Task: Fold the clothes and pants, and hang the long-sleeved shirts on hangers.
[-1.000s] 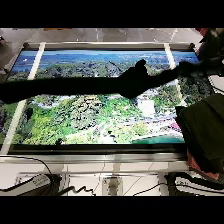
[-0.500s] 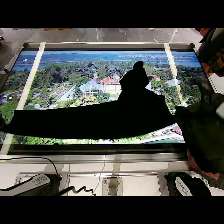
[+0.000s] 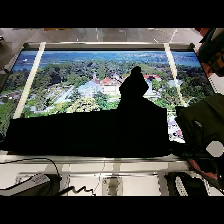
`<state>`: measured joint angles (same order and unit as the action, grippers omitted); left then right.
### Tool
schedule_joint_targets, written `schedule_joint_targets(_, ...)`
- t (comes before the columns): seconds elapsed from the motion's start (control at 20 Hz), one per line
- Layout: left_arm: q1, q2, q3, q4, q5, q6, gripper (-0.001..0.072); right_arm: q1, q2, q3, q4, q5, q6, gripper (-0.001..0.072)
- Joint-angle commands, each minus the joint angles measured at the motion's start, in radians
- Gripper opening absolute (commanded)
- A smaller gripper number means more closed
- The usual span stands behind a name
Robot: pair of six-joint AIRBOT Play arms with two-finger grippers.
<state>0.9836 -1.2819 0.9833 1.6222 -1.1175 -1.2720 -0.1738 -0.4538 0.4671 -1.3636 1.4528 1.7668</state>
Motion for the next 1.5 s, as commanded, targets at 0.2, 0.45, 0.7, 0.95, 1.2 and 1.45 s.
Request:
schedule_joint_targets(0.2, -0.028, 0.001, -0.001, -0.056, 0.109, -0.003, 0.0702, -0.036, -0.027, -0.021, -0.015, -0.41, 0.04, 0.0558)
schedule_joint_targets(0.45, -0.143, 0.001, 0.105, -0.249, 0.164, 0.022, 0.07, -0.188, -0.359, 0.072, 0.204, -0.491, -0.194, 0.055)
schedule_joint_targets(0.7, -0.333, 0.001, 0.147, -0.55, 0.195, 0.133, 0.07, -0.117, -0.689, 0.358, 0.517, -0.508, -0.457, 0.0544)
schedule_joint_targets(0.95, -0.562, 0.001, 0.146, -0.591, 0.197, 0.135, 0.07, 0.106, -0.98, 0.697, 0.51, -0.628, -0.433, 0.0544)
schedule_joint_targets(1.2, -0.76, 0.001, 0.146, -0.591, 0.198, 0.135, 0.07, 0.223, -1.25, 1.003, 0.498, -0.683, -0.388, 0.0519)
schedule_joint_targets(1.45, -0.851, 0.0, 0.146, -0.591, 0.206, 0.135, 0.07, 0.284, -1.471, 1.252, 0.456, -0.682, -0.388, 0.0519)
